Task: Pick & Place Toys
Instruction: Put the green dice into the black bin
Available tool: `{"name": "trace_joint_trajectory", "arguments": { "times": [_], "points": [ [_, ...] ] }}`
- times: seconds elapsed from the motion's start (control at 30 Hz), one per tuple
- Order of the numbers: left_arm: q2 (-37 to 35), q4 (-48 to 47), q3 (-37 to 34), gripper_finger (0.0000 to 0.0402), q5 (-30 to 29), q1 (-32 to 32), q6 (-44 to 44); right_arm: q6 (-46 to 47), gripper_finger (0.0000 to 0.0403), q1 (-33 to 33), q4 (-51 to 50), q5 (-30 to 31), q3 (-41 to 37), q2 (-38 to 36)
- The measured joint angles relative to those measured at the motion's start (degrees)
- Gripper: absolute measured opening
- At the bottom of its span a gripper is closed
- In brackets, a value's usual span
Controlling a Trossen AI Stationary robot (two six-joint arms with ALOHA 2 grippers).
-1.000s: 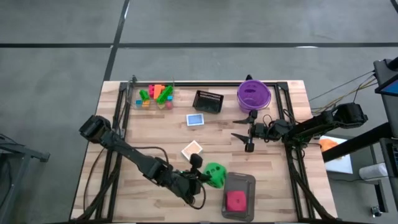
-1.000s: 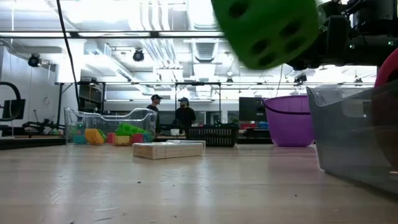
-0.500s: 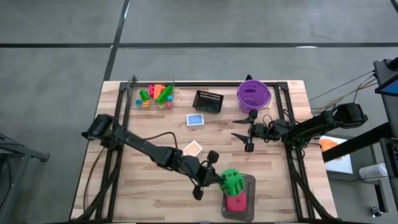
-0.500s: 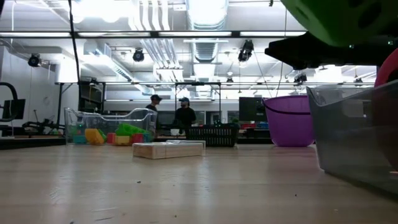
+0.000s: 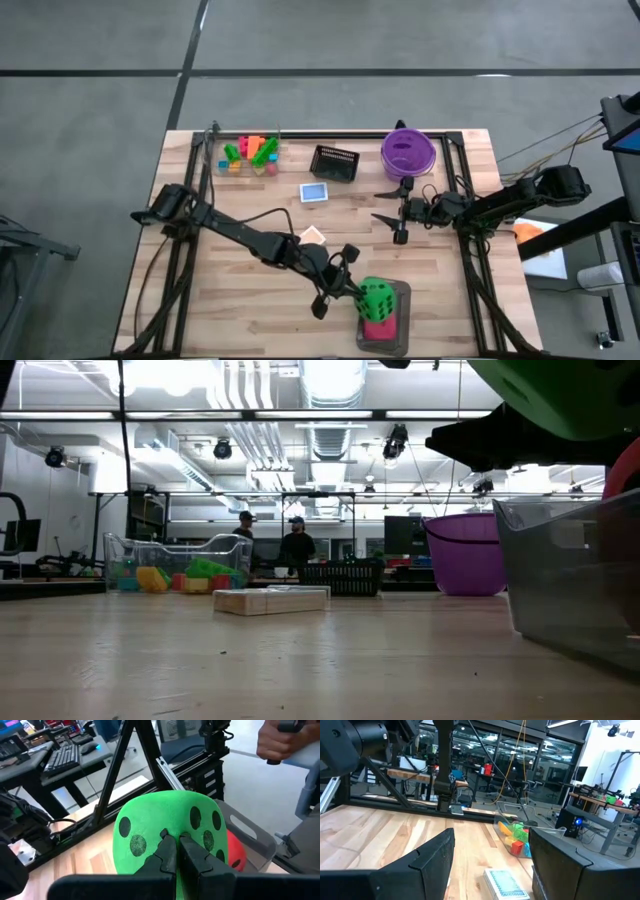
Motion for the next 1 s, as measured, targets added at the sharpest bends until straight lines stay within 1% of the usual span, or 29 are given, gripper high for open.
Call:
{"name": "trace_joint_trajectory", "arguments": {
  "times": [0.17, 0.33, 0.5, 1.0],
  "points": [
    [0.0, 0.3, 0.0, 0.0001, 0.0, 1.3, 0.0, 0.0, 0.0252, 0.0, 0.0, 0.0, 0.1, 0.0],
    [2.4, 2.6, 0.1, 0.0001, 0.1, 2.0, 0.0, -0.3, 0.0252, 0.0, 0.0, 0.0, 0.4, 0.0],
    [4.2, 3.4, 0.1, 0.0001, 1.7, 2.4, 0.0, -0.3, 0.0252, 0.0, -0.3, 0.0, 0.4, 0.0],
    [4.3, 2.3, 0.1, 0.0000, 1.5, 3.2, -0.1, -0.4, 0.0252, -0.1, -0.2, 0.0, 0.4, 0.0]
  ]
}}
